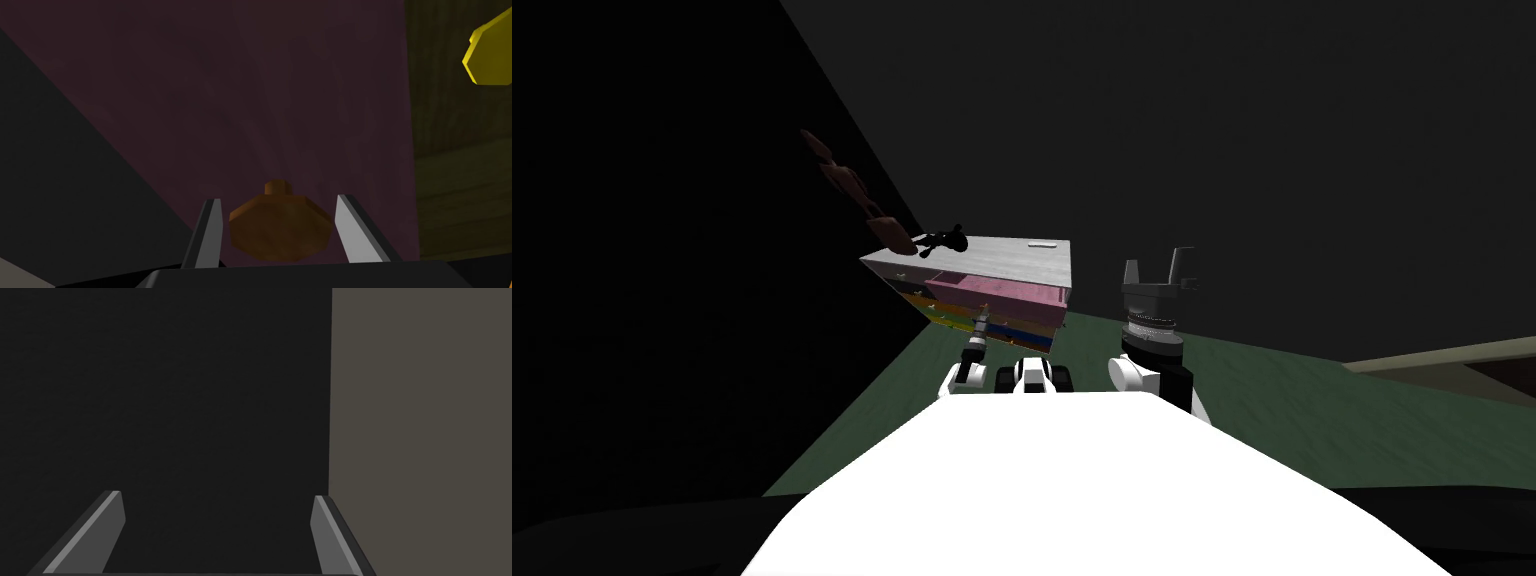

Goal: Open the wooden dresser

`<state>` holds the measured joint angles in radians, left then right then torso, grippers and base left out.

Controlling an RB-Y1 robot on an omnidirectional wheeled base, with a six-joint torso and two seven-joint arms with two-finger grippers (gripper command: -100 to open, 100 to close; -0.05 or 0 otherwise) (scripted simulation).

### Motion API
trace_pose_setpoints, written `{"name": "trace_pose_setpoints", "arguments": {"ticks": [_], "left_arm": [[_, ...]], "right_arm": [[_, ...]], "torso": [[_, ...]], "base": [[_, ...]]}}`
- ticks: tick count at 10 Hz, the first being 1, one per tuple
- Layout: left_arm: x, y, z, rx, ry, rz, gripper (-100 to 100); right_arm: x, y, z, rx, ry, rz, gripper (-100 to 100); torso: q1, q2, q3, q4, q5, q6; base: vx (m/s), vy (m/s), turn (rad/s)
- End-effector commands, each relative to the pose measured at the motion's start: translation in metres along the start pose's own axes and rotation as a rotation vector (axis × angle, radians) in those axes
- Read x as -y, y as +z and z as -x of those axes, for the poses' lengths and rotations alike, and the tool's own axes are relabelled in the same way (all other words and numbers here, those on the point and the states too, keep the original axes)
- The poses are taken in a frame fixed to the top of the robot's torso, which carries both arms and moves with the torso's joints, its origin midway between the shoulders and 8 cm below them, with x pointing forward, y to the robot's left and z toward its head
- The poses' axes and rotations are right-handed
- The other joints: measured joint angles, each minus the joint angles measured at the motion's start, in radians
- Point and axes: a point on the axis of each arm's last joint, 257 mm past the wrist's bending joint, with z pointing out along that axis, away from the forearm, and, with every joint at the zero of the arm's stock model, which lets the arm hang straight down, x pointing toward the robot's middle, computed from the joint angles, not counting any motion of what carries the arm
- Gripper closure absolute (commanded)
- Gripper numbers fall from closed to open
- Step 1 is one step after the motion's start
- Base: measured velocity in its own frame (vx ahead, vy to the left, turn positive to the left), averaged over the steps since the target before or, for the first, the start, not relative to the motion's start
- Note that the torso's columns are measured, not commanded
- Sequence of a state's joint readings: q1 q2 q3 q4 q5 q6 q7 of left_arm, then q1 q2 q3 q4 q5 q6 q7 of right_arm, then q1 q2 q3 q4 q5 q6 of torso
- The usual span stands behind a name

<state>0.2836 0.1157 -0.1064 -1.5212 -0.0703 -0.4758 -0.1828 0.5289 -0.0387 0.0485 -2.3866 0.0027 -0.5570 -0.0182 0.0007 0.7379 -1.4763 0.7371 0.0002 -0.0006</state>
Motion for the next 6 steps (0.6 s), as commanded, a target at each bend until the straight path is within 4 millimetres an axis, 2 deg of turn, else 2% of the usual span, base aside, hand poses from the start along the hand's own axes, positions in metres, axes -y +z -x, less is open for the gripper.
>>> {"name": "trace_pose_setpoints", "arguments": {"ticks": [1,6], "left_arm": [[-0.001,-0.0055,0.0004,-0.005,0.0,0.006,100],[0.0006,-0.0131,-0.0016,-0.014,-0.002,0.004,100]], "right_arm": [[0.0,0.0,0.0,0.0,0.0,0.0,0],[0.0,0.0,0.0,0.0,0.0,0.0,0]], "torso": [[0.001,0.002,0.001,0.0,0.001,0.0],[0.002,0.0,0.0,0.0,0.0,-0.001]], "base": [[-0.192,0.06,0.023],[-0.156,0.05,0.017]]}}
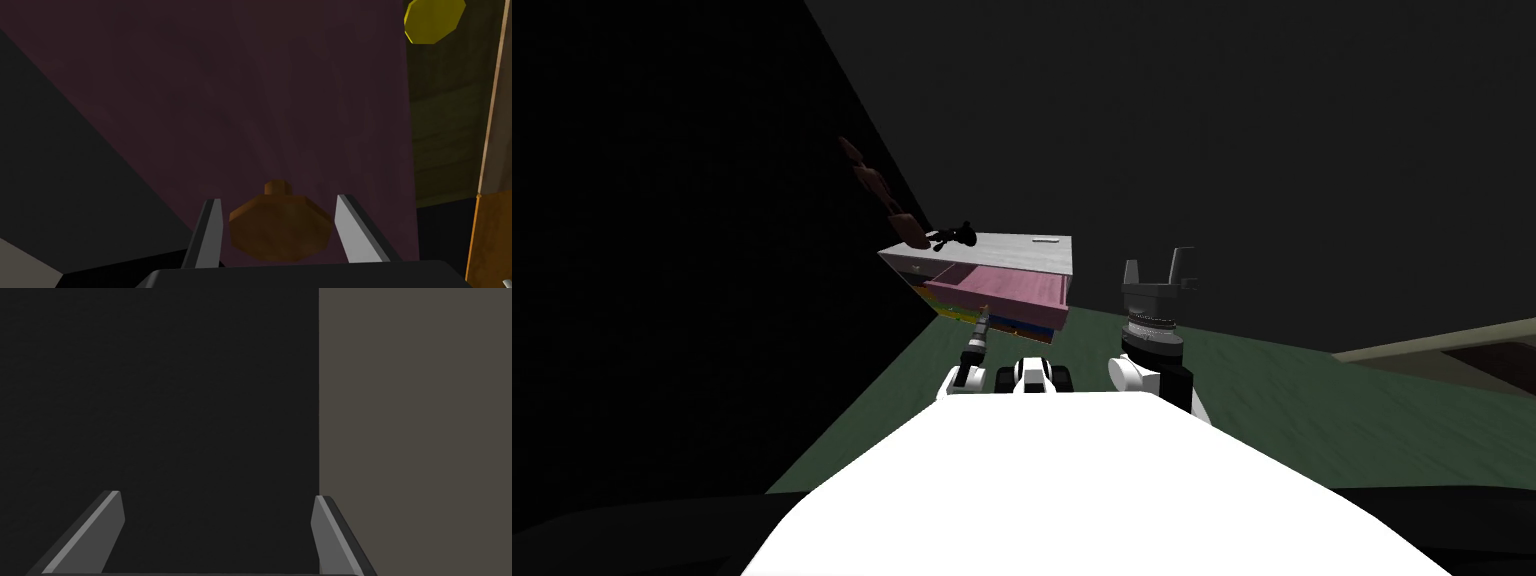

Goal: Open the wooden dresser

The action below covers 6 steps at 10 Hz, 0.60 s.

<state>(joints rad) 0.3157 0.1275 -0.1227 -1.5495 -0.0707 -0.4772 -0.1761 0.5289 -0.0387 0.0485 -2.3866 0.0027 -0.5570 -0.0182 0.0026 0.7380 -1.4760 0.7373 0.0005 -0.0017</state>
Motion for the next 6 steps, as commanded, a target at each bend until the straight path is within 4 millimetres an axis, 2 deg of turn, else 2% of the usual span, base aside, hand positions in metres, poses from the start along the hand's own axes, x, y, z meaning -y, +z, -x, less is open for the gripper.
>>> {"name": "trace_pose_setpoints", "arguments": {"ticks": [1,5,6], "left_arm": [[-0.001,-0.006,0.001,-0.003,0.001,0.004,100],[0.0,-0.012,0.0,-0.01,0.0,0.002,100],[0.011,-0.004,0.005,-0.007,0.0,-0.004,-100]], "right_arm": [[0.0,0.0,0.0,0.0,0.0,0.0,0],[0.0,0.0,0.0,0.0,0.0,0.0,0],[0.0,0.0,0.0,0.0,0.0,0.0,0]], "torso": [[-0.001,0.0,0.0,0.0,0.0,0.0],[-0.001,0.001,0.0,0.0,0.0,0.001],[-0.002,0.001,0.001,0.0,0.0,0.001]], "base": [[-0.168,0.05,0.026],[-0.128,0.035,0.017],[-0.091,0.015,-0.001]]}}
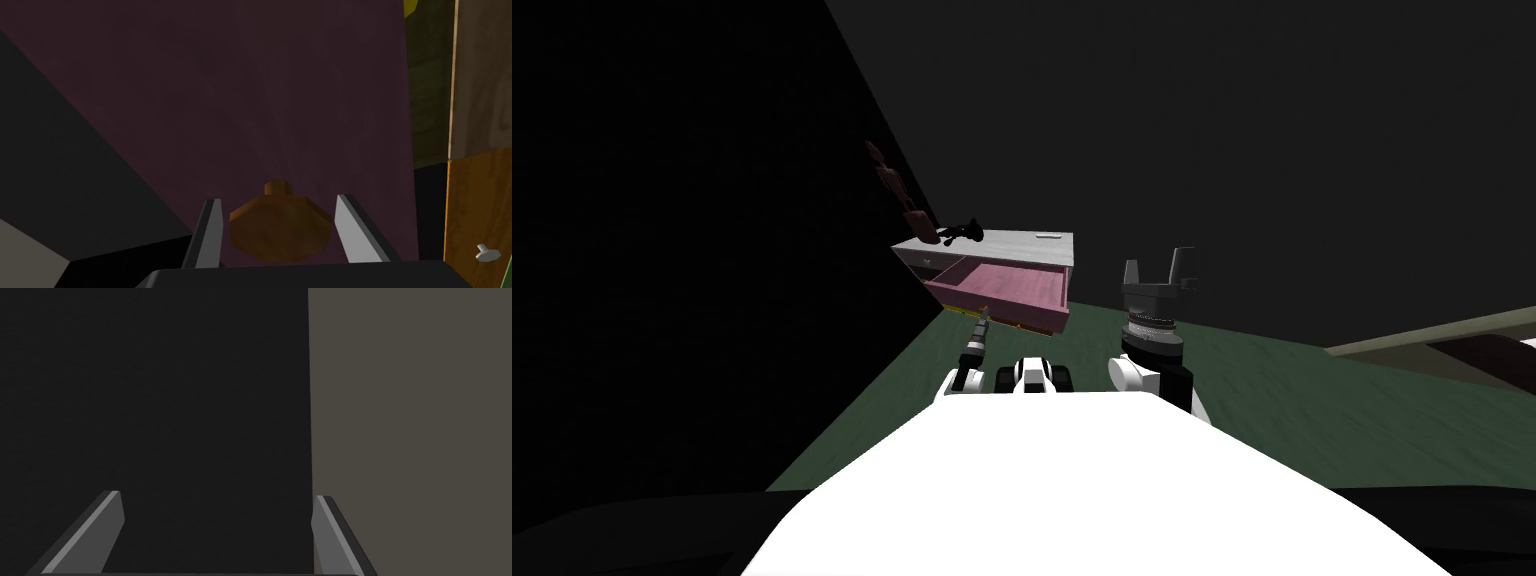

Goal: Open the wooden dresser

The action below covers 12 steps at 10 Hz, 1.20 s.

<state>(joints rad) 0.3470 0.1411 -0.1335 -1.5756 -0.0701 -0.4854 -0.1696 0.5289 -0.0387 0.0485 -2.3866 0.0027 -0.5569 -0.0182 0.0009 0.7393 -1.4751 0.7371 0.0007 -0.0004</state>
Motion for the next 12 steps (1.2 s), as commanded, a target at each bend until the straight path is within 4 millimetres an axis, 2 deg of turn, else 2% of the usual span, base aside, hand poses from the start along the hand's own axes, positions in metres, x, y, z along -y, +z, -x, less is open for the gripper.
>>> {"name": "trace_pose_setpoints", "arguments": {"ticks": [1,9,10,11,12], "left_arm": [[0.013,0.008,0.008,0.001,0.001,0.0,-100],[0.047,0.022,0.025,0.002,0.002,0.001,-100],[0.047,0.022,0.025,0.002,0.002,0.001,-100],[0.03,0.015,0.019,-0.007,-0.004,0.045,-100],[0.027,0.013,0.018,-0.009,-0.005,0.055,0]], "right_arm": [[0.0,0.0,0.0,0.0,0.0,0.0,0],[0.0,0.0,0.0,0.0,0.0,0.0,0],[0.0,0.0,0.0,0.0,0.0,0.0,0],[0.0,0.0,0.0,0.0,0.0,0.0,0],[0.0,0.0,0.0,0.0,0.0,0.0,0]], "torso": [[-0.002,-0.004,-0.002,0.0,-0.001,0.0],[-0.006,0.01,0.004,0.013,-0.008,-0.001],[-0.006,0.011,0.005,0.014,-0.009,-0.002],[-0.007,0.012,0.005,0.015,-0.009,-0.001],[-0.007,0.01,0.005,0.011,-0.007,0.0]], "base": [[-0.008,-0.008,-0.008],[-0.006,-0.009,-0.005],[-0.009,-0.003,0.005],[0.0,0.0,0.0],[0.0,0.0,0.0]]}}
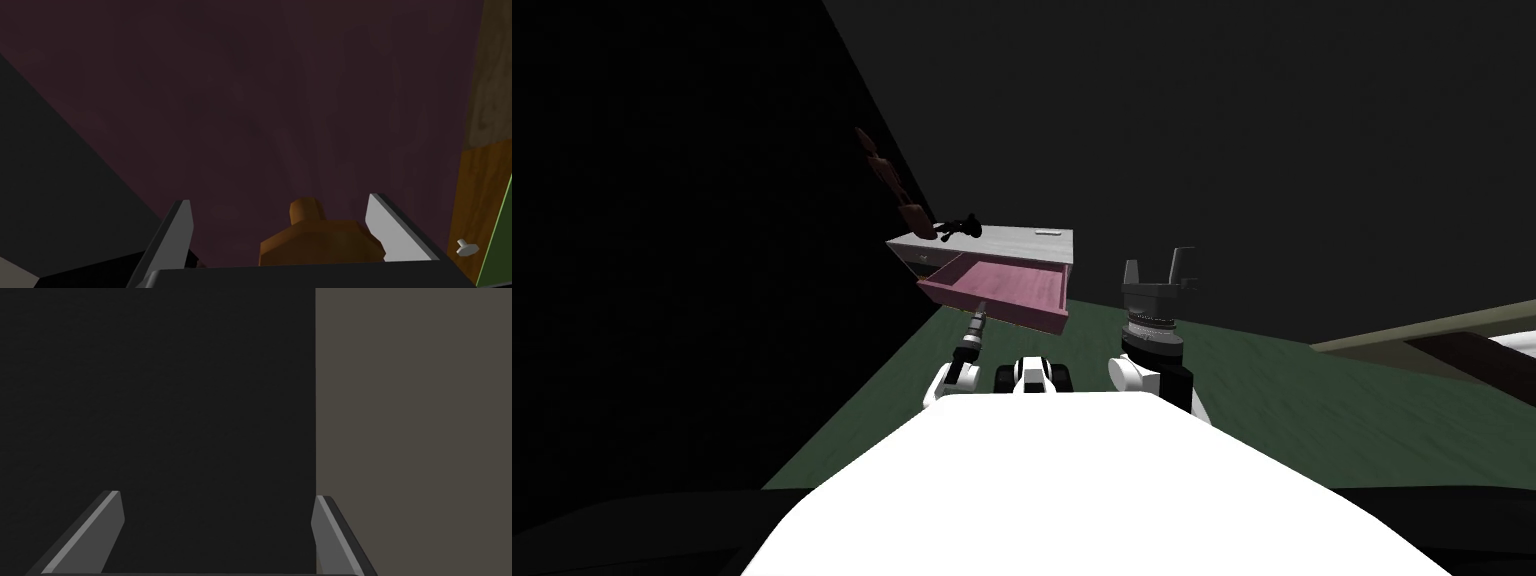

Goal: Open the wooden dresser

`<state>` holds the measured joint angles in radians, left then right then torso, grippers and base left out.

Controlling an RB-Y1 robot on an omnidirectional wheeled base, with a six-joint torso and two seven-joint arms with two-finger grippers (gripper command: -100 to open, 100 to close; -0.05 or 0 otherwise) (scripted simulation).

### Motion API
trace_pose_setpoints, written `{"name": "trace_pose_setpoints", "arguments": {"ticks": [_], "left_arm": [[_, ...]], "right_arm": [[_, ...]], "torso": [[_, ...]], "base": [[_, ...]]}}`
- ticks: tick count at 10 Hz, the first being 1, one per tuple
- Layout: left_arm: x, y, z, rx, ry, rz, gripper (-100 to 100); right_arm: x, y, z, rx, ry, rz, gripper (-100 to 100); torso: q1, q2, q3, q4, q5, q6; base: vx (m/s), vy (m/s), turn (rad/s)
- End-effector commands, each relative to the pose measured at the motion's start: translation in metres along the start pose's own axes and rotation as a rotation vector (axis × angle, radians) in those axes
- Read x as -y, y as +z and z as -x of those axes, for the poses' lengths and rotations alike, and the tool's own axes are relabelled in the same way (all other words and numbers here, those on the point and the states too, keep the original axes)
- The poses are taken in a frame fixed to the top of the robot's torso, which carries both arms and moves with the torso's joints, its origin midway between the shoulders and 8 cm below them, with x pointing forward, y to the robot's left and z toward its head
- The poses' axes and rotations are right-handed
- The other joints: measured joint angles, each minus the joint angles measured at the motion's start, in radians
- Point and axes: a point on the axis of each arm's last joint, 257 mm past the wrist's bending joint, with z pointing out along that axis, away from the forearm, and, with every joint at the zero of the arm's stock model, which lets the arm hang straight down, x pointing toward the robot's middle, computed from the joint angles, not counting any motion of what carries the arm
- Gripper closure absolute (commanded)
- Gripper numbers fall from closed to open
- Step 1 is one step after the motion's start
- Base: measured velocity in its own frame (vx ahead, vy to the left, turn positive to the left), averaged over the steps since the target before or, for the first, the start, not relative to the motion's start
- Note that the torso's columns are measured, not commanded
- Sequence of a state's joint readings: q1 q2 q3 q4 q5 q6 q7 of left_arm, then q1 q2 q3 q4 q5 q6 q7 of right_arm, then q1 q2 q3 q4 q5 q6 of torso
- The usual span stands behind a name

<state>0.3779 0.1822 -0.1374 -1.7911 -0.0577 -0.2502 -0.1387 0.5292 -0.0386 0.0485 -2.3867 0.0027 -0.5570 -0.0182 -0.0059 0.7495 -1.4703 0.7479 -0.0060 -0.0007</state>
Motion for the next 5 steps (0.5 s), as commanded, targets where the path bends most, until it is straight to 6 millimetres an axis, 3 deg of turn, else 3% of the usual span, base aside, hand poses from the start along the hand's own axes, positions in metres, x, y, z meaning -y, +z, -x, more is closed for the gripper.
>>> {"name": "trace_pose_setpoints", "arguments": {"ticks": [1,5], "left_arm": [[-0.004,-0.0014,-0.0005,-0.001,-0.001,0.01,0],[-0.0106,-0.0039,-0.0014,-0.003,-0.004,0.026,0]], "right_arm": [[0.0,0.0,0.0,0.0,0.0,0.0,0],[0.0,0.0,0.0,0.0,0.0,0.0,0]], "torso": [[0.001,-0.003,-0.002,-0.003,0.002,0.001],[0.002,-0.01,-0.006,-0.008,0.003,0.001]], "base": [[0.0,0.0,0.0],[0.0,0.0,0.0]]}}
